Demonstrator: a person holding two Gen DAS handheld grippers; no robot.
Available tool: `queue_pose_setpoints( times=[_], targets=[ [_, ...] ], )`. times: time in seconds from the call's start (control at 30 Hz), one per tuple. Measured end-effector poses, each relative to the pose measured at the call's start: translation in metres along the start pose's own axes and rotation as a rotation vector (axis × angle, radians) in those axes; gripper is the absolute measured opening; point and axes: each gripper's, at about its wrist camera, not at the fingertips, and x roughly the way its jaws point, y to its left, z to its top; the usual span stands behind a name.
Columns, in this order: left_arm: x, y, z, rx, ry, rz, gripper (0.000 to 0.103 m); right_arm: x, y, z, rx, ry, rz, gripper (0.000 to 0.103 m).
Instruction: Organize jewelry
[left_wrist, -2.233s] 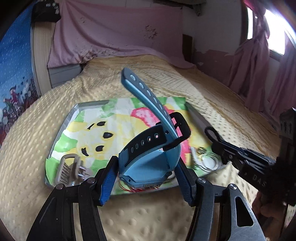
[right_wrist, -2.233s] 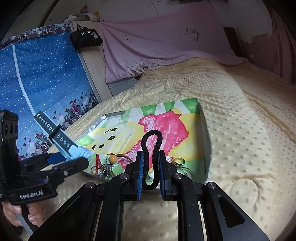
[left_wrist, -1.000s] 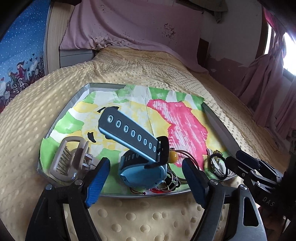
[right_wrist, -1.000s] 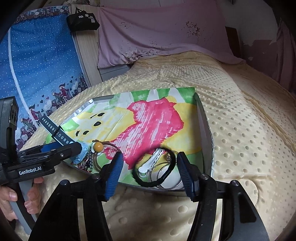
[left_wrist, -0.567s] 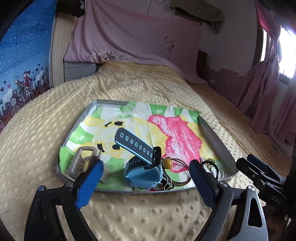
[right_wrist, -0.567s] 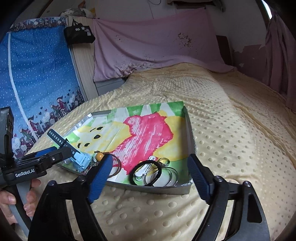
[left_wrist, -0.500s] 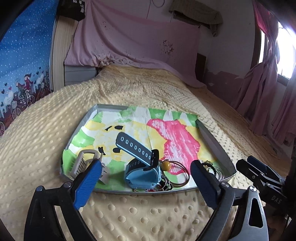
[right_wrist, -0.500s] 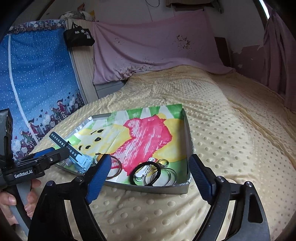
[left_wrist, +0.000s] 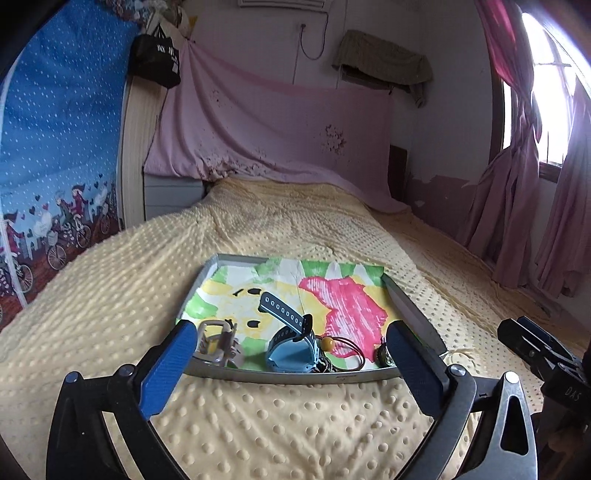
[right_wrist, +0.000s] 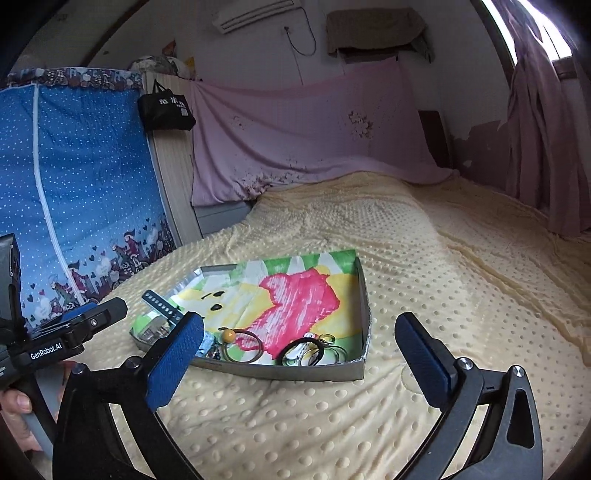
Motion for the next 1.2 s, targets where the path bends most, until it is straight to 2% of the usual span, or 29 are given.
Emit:
queue_pose_setpoints(
  times=[0.53,0.93,1.2],
  targets=[
    [-0.127,0.012,-0.022,0.002,-0.151,0.025,0.103,-0.126,0.034,-0.017,-0.016,-0.091,0.028,0.102],
    [-0.19,0.019,-0.061,0.006,-0.17,0.052,0.103,-0.204,0.05,-0.054,0.001,-0.116,-0.005,0.102],
    [-0.211,0.014,-0.085,0.043,-0.176,0.062,0.103,-0.231,0.058,-0.075,-0.032,-0.106,-0.03,0.102]
  ],
)
